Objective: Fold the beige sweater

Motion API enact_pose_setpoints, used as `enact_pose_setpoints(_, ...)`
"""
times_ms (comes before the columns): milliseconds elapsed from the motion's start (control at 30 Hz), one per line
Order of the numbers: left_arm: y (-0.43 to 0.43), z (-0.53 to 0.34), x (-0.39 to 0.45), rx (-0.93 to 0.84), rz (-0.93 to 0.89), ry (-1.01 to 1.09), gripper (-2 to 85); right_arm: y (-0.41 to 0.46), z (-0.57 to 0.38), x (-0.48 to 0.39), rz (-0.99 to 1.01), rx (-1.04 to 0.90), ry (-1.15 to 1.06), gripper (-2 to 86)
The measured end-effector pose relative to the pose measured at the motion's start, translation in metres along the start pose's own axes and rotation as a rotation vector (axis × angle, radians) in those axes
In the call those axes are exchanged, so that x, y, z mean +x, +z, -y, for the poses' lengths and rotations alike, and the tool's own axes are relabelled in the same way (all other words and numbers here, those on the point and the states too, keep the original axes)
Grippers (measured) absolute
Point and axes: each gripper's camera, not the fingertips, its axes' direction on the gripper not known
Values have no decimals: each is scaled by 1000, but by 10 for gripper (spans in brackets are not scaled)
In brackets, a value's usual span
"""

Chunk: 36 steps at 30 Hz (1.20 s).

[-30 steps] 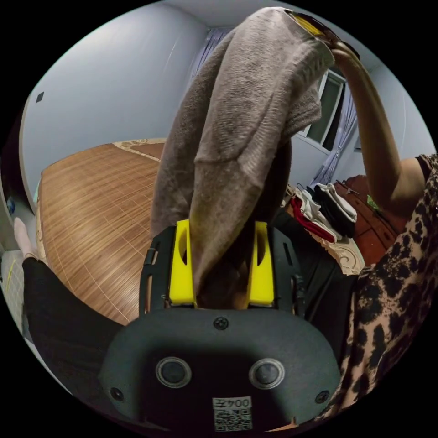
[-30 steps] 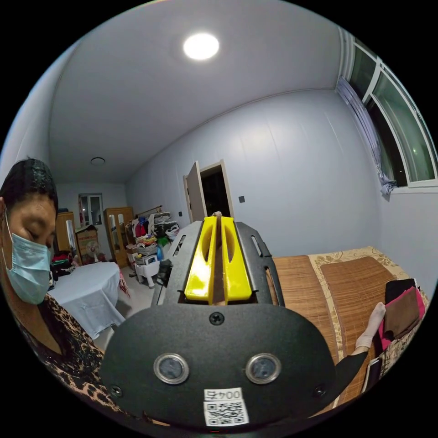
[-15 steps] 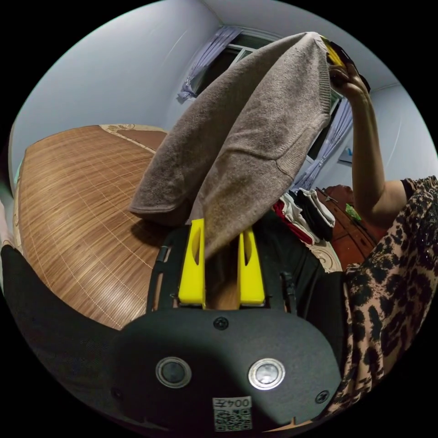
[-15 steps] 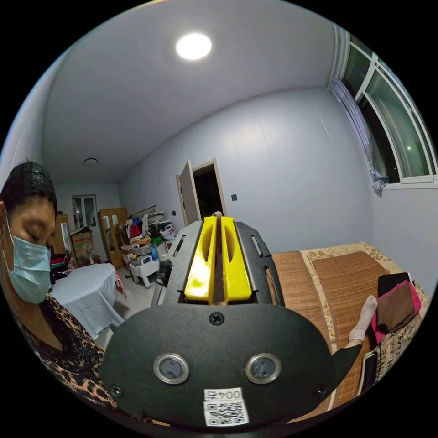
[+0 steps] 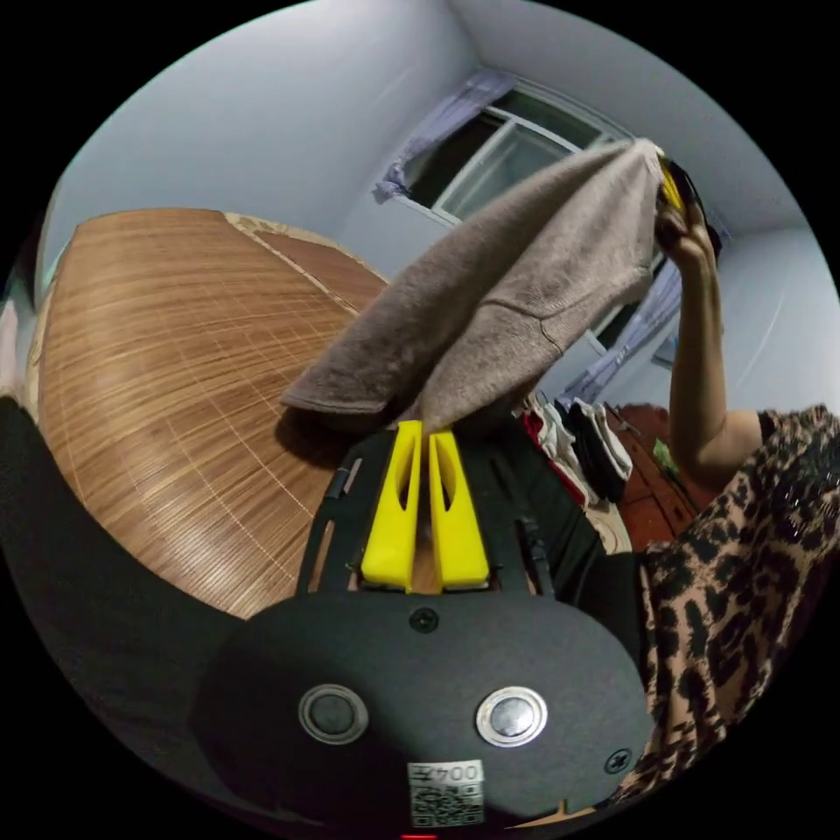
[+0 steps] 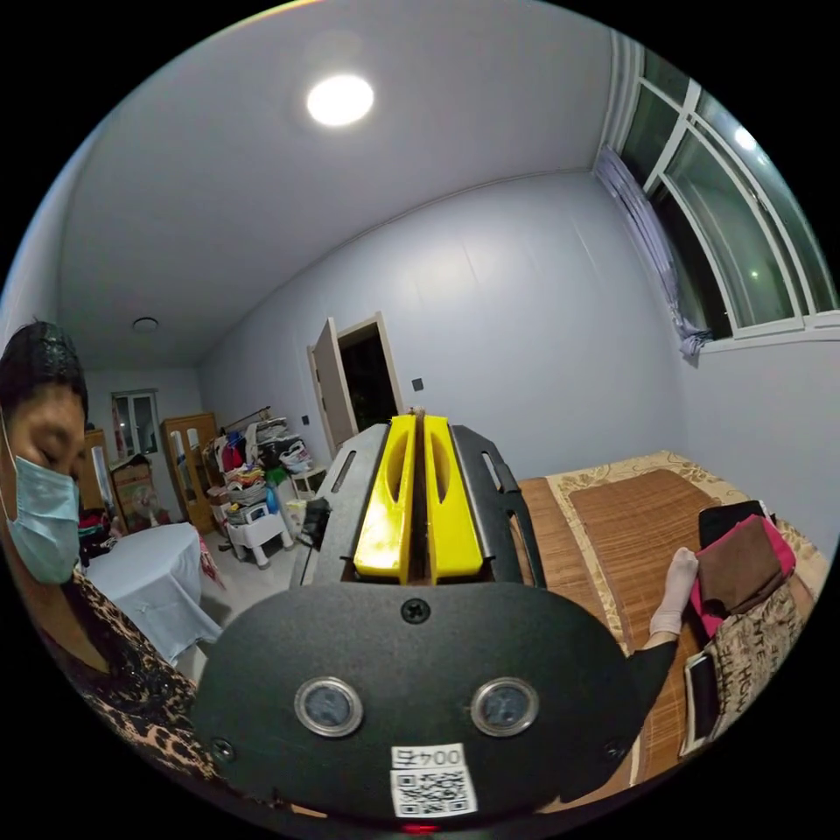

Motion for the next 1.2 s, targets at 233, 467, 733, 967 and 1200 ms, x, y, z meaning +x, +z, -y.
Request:
enact_pose_setpoints(233,-217,55,2,534,-32,-138,5,-54,-3,12,-122,105,-62,1)
enact_pose_setpoints(467,-408,95,133,893,-17,153,5,-129,6,-36,-95,293,-214,-2)
enact_pose_setpoints(733,-502,141,217,1055,170,325,6,-128,63,-51,-34,286,-339,0)
enact_pose_setpoints(967,-444,253,126,884,273,194,6,-14,88,34,-73,103,-201,4)
enact_pose_setpoints(1200,-277,458,-80,572,416,77,14,240,109,216,-216,-203,-62,37)
